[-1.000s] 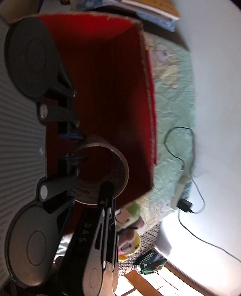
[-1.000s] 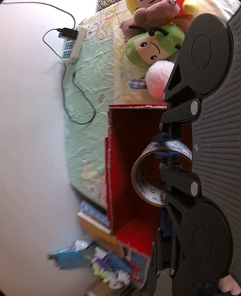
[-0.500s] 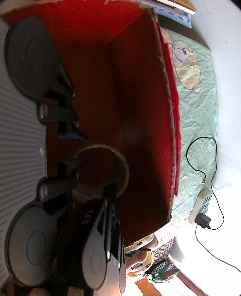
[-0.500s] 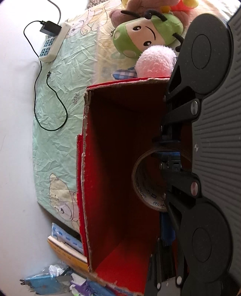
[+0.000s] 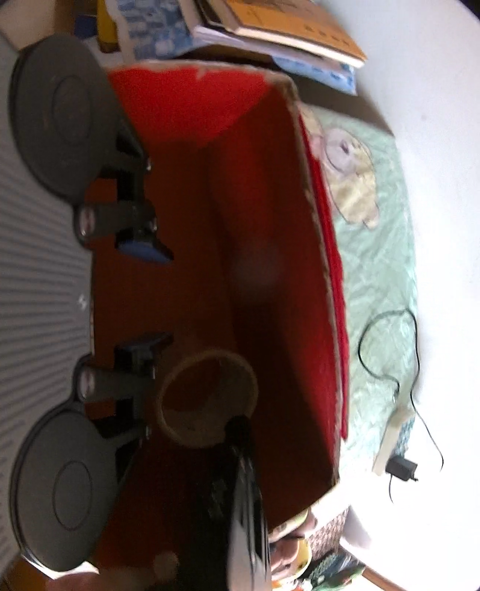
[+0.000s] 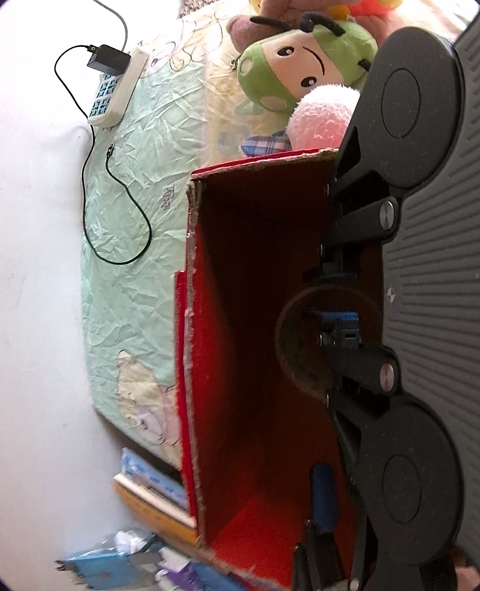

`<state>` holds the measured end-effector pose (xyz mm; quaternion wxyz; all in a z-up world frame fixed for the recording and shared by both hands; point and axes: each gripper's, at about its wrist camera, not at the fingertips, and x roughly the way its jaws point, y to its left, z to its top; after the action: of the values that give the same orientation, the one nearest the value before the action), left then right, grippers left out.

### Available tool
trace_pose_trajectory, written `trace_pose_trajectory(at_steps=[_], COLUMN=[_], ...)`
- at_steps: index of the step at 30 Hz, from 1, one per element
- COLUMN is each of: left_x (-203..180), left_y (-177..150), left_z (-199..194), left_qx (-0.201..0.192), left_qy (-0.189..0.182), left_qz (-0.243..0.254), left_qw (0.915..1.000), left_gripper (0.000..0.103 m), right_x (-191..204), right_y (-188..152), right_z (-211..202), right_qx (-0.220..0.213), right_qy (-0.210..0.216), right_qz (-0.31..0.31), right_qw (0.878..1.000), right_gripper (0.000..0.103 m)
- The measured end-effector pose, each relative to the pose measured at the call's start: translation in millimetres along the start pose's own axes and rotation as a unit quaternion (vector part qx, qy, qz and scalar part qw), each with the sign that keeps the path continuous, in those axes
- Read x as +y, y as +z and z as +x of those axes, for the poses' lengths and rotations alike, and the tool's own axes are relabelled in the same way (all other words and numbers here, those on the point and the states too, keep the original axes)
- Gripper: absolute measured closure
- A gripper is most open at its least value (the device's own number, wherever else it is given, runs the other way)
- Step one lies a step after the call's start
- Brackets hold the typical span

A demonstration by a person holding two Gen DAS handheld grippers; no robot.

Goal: Organize objects
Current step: 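Lower the tape roll into the red box and open the right gripper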

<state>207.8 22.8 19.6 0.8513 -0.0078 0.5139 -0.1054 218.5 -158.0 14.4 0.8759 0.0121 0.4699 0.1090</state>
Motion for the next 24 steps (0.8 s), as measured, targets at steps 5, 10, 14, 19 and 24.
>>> trace_pose_trajectory(at_steps=[5, 10, 14, 19, 24], left_x=[15.9, 18.6, 23.5, 24.5, 22.2], left_y=[-0.3, -0.3, -2.2, -2.6, -3.9], left_z=[1.5, -1.2, -5.7, -5.6, -4.3], left_qx=[-0.001, -0.025, -0.045, -0.054, -0.053], left_qy=[0.008, 0.047, 0.063, 0.066, 0.071], left_qz=[-0.057, -0.105, -0.134, -0.134, -0.127], left_qw=[0.9983, 0.993, 0.988, 0.9872, 0.9879], left_gripper=[0.063, 0.059, 0.052, 0.052, 0.052], right_x=[-6.2, 2.1, 19.2, 34.1, 35.2], right_y=[-1.1, -13.9, -19.1, -15.7, -12.6], right_z=[-18.5, -24.2, -9.0, 14.3, 28.1], right_qx=[0.0, 0.056, 0.095, 0.115, 0.115], right_qy=[0.05, 0.126, 0.141, 0.123, 0.095], right_qz=[0.032, 0.043, 0.054, 0.095, 0.132], right_qw=[0.998, 0.99, 0.984, 0.981, 0.98], right_gripper=[0.082, 0.082, 0.082, 0.082, 0.083])
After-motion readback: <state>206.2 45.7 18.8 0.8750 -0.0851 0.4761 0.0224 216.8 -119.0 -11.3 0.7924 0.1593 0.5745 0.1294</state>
